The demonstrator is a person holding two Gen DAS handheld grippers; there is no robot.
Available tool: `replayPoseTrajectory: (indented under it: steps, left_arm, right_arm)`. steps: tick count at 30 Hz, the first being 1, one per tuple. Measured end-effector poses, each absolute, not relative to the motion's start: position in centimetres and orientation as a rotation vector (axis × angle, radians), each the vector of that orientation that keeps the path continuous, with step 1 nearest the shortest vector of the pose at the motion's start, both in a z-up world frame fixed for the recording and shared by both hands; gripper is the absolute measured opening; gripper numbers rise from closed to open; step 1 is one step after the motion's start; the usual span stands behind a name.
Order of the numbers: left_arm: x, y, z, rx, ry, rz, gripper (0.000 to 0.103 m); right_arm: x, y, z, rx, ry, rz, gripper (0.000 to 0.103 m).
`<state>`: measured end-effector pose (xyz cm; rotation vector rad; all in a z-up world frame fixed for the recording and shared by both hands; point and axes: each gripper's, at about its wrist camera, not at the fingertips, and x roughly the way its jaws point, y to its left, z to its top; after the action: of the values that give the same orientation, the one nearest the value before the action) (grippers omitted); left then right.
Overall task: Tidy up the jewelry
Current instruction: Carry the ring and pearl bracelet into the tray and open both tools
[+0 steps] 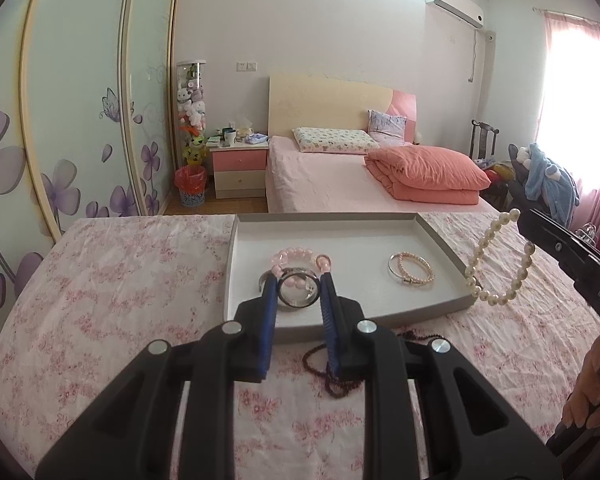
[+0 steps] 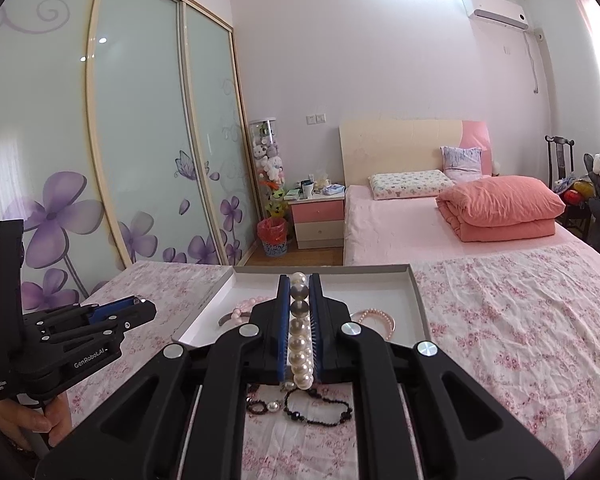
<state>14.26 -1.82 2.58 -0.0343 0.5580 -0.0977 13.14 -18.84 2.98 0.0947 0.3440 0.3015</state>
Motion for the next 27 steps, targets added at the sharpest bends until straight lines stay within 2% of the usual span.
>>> replayPoseTrajectory:
  steps: [15,27]
  left_arm:
    - [21.1,-2.5,2.0,-0.035,0.585,-0.083,0.022]
    - [27.1,-4.1,-0.9,-0.035,0.672,-0.121,0.022]
  right_arm:
    - [19.9,-18.9,2.6,0.095,0.378,0.263,0.01]
    - [25.9,-18.5,-1.6,0.16,0.53,0.278,0.01]
